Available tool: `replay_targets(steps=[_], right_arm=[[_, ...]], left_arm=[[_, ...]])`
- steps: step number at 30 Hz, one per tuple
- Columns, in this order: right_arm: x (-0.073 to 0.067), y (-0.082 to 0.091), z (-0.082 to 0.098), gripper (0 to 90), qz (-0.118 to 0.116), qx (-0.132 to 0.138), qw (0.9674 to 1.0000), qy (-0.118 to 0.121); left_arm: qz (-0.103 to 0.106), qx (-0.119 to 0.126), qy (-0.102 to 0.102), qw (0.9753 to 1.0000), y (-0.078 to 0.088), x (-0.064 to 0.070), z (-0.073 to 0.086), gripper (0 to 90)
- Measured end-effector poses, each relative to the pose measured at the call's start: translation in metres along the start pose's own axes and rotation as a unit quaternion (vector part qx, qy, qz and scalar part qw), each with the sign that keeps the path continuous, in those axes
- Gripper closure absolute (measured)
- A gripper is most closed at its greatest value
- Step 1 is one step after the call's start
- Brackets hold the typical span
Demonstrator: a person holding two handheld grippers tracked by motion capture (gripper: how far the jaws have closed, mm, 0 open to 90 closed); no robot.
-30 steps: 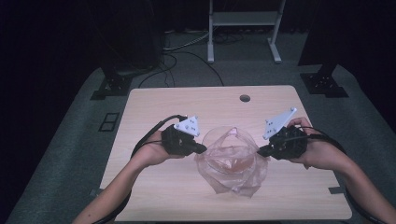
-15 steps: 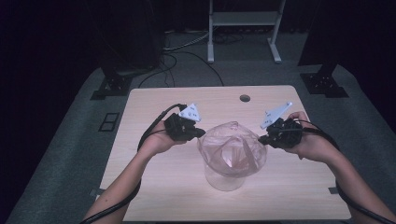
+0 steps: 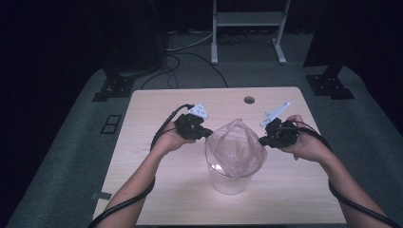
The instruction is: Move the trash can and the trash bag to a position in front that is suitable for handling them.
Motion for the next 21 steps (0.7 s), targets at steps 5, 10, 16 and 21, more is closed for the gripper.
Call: replay_targets(steps=[5, 10, 16, 21], right_arm=[[0.003, -0.012, -0.001, 90.0, -0.012, -0.007, 0.9999, -0.007], [0.004, -0.020, 0.005, 90.0, -0.021, -0.017, 0.9995, -0.013], [0.007, -0.004, 0.016, 66.0, -0.043, 0.023, 0.9984, -0.030], [0.004, 0.015, 0.021, 61.0, -0.042, 0.034, 0.9984, -0.018]], left_arm=[[0.006, 0.000, 0.011, 0.9999, -0.006, -0.002, 0.003, 89.8], [0.010, -0.014, 0.019, 0.9997, -0.008, -0.005, 0.015, 89.7], [0.020, 0.011, 0.027, 0.9994, 0.013, -0.009, 0.023, 79.5], [0.034, 0.015, 0.015, 0.9992, 0.030, -0.008, 0.024, 69.1]])
Point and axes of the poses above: each handheld gripper's, and its own axes: y roughly backward along the jaws, z roughly out of its underside, x roughly to its right, the point moved 2 cm from there along -y, roughly forward along the jaws, and after that the axes turned 5 degrees about -z, right-handed, at the moved point
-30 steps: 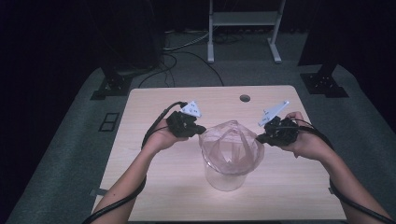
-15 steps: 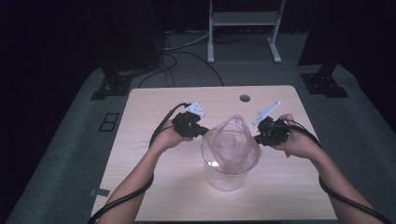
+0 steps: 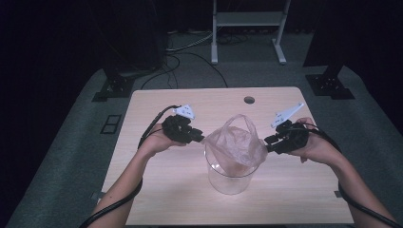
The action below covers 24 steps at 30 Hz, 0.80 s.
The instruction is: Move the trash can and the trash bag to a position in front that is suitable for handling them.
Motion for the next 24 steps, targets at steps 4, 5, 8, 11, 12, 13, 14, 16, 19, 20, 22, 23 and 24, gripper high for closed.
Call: replay_targets(steps=[4, 5, 8, 11, 12, 13, 14, 16, 19, 20, 22, 23, 24], right_arm=[[-0.009, 0.020, -0.002, 59.4, -0.019, 0.017, 0.9994, 0.022], [-0.011, 0.023, -0.004, 58.2, -0.025, 0.019, 0.9990, 0.031], [-0.015, 0.025, -0.009, 57.4, -0.050, 0.025, 0.9975, 0.043], [-0.020, 0.030, -0.020, 51.9, -0.072, 0.034, 0.9948, 0.064], [-0.020, 0.030, -0.020, 51.9, -0.072, 0.034, 0.9948, 0.064], [-0.021, 0.030, -0.023, 50.7, -0.079, 0.038, 0.9939, 0.067], [-0.024, 0.030, -0.028, 48.5, -0.096, 0.039, 0.9917, 0.076], [-0.026, 0.029, -0.033, 46.7, -0.114, 0.036, 0.9896, 0.081], [-0.030, 0.025, -0.037, 44.1, -0.118, 0.030, 0.9877, 0.098], [-0.030, 0.025, -0.037, 44.1, -0.118, 0.030, 0.9877, 0.098], [-0.031, 0.022, -0.040, 50.8, -0.119, 0.023, 0.9878, 0.098], [-0.032, 0.021, -0.040, 53.8, -0.123, 0.022, 0.9876, 0.096], [-0.033, 0.019, -0.041, 58.1, -0.122, 0.022, 0.9873, 0.099]], left_arm=[[0.017, -0.003, -0.010, 0.9998, 0.012, 0.003, -0.001, 59.1], [0.028, -0.010, -0.024, 0.9993, 0.017, 0.004, -0.002, 56.1], [0.041, -0.007, -0.038, 0.9984, 0.021, 0.004, -0.004, 52.8], [0.064, 0.000, -0.064, 0.9959, 0.024, 0.007, -0.015, 44.0], [0.064, 0.000, -0.064, 0.9959, 0.024, 0.007, -0.015, 41.8], [0.071, 0.004, -0.069, 0.9950, 0.023, 0.008, -0.019, 41.8], [0.081, 0.007, -0.073, 0.9940, 0.023, 0.009, -0.022, 35.1], [0.112, 0.012, -0.089, 0.9896, 0.015, 0.016, -0.034, 26.4], [0.123, 0.004, -0.102, 0.9872, 0.006, 0.021, -0.039, 22.1], [0.126, 0.002, -0.106, 0.9863, 0.002, 0.022, -0.042, 22.1], [0.134, -0.001, -0.110, 0.9848, -0.005, 0.025, -0.046, 31.6], [0.148, 0.001, -0.117, 0.9821, -0.007, 0.027, -0.048, 31.6], [0.156, 0.008, -0.126, 0.9796, -0.008, 0.029, -0.049, 40.9]])
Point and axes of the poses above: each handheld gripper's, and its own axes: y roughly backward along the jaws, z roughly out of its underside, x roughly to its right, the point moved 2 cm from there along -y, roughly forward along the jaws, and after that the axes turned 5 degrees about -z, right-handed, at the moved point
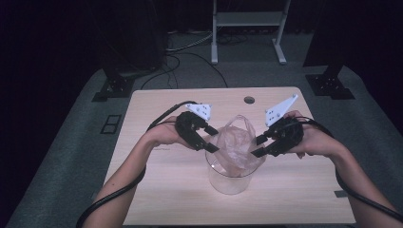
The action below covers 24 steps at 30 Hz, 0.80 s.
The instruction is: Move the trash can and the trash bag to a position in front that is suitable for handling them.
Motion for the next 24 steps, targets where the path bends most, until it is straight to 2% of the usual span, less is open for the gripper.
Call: replay_targets(steps=[1, 2, 4, 8, 9, 10, 12, 13, 15, 16, 18, 19, 22, 23, 24], right_arm=[[-0.001, -0.001, 0.000, 62.6, 0.002, 0.001, 1.0000, 0.000], [-0.003, -0.002, 0.000, 73.1, 0.000, 0.004, 1.0000, 0.003], [-0.005, -0.001, 0.000, 81.2, 0.002, 0.004, 1.0000, -0.001], [-0.011, 0.002, 0.001, 86.2, 0.007, 0.003, 1.0000, 0.003], [-0.018, 0.003, 0.002, 88.3, 0.012, -0.001, 0.9999, 0.009], [-0.018, 0.003, 0.002, 88.3, 0.012, -0.001, 0.9999, 0.009], [-0.030, 0.005, 0.002, 89.5, 0.013, 0.002, 0.9997, 0.022], [-0.035, 0.005, 0.002, 89.8, 0.013, -0.001, 0.9996, 0.026], [-0.044, 0.004, 0.002, 90.0, 0.015, -0.008, 0.9993, 0.033], [-0.048, 0.003, 0.002, 90.0, 0.013, -0.012, 0.9992, 0.037], [-0.053, 0.002, 0.003, 90.0, 0.012, -0.019, 0.9990, 0.039], [-0.061, -0.003, 0.005, 90.0, 0.006, -0.027, 0.9986, 0.045], [-0.066, -0.007, 0.007, 90.0, 0.002, -0.040, 0.9980, 0.049], [-0.072, -0.012, 0.010, 90.0, -0.005, -0.048, 0.9976, 0.051], [-0.072, -0.012, 0.010, 90.0, -0.005, -0.048, 0.9976, 0.051]], left_arm=[[0.005, 0.000, -0.009, 0.9999, -0.001, 0.002, -0.001, 52.6], [0.005, -0.001, -0.012, 0.9999, -0.002, 0.004, -0.002, 72.2], [0.009, 0.012, -0.009, 0.9999, 0.002, 0.009, -0.003, 79.9], [0.003, 0.012, -0.017, 0.9998, 0.012, 0.018, -0.003, 80.4], [0.000, 0.017, -0.027, 0.9995, 0.018, 0.027, -0.002, 80.4], [0.000, 0.017, -0.027, 0.9995, 0.018, 0.027, -0.002, 81.3], [-0.005, 0.018, -0.036, 0.9992, 0.022, 0.036, 0.000, 81.8], [-0.008, 0.016, -0.041, 0.9990, 0.026, 0.046, 0.003, 83.6], [-0.012, 0.016, -0.036, 0.9991, 0.027, 0.050, 0.006, 83.7], [-0.010, 0.021, -0.041, 0.9989, 0.029, 0.059, 0.010, 83.7], [-0.011, 0.023, -0.041, 0.9988, 0.029, 0.063, 0.013, 83.7], [-0.008, 0.021, -0.050, 0.9985, 0.029, 0.070, 0.018, 83.7], [-0.005, 0.021, -0.049, 0.9986, 0.026, 0.076, 0.025, 83.9], [-0.007, 0.017, -0.047, 0.9987, 0.021, 0.080, 0.032, 87.3], [-0.007, 0.017, -0.047, 0.9987, 0.021, 0.080, 0.032, 87.8]])
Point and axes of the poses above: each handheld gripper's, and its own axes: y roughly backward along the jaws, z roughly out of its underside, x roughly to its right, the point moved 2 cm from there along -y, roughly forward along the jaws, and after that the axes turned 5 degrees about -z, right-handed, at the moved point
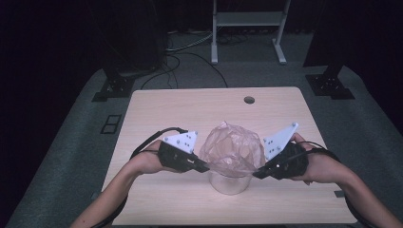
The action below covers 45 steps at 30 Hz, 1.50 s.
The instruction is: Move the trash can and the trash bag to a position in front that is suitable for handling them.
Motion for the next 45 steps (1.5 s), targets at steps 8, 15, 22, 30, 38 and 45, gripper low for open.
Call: replay_targets(steps=[8, 15, 22, 30, 38, 45], right_arm=[[0.000, -0.028, 0.011, 90.0, -0.004, -0.043, 0.9991, -0.003], [0.010, -0.054, 0.026, 90.0, 0.002, -0.067, 0.9976, -0.018], [0.014, -0.051, 0.037, 73.3, -0.002, -0.031, 0.9986, -0.043], [0.001, -0.021, 0.040, 62.9, 0.016, -0.015, 0.9984, -0.052], [0.010, 0.009, 0.028, 58.2, 0.069, 0.017, 0.9953, -0.066], [0.032, 0.015, 0.011, 53.1, 0.102, 0.032, 0.9910, -0.081]], left_arm=[[0.004, -0.012, 0.000, 0.9999, -0.019, 0.008, 0.015, 89.0], [-0.010, -0.024, 0.013, 0.9996, -0.036, 0.002, 0.029, 89.2], [0.004, -0.020, 0.036, 0.9991, -0.032, 0.004, 0.034, 67.6], [-0.001, -0.018, 0.053, 0.9985, -0.008, 0.010, 0.033, 52.0], [-0.009, -0.015, 0.062, 0.9979, 0.012, 0.008, 0.029, 44.2], [-0.034, -0.017, 0.069, 0.9969, 0.019, -0.013, 0.019, 41.6]])
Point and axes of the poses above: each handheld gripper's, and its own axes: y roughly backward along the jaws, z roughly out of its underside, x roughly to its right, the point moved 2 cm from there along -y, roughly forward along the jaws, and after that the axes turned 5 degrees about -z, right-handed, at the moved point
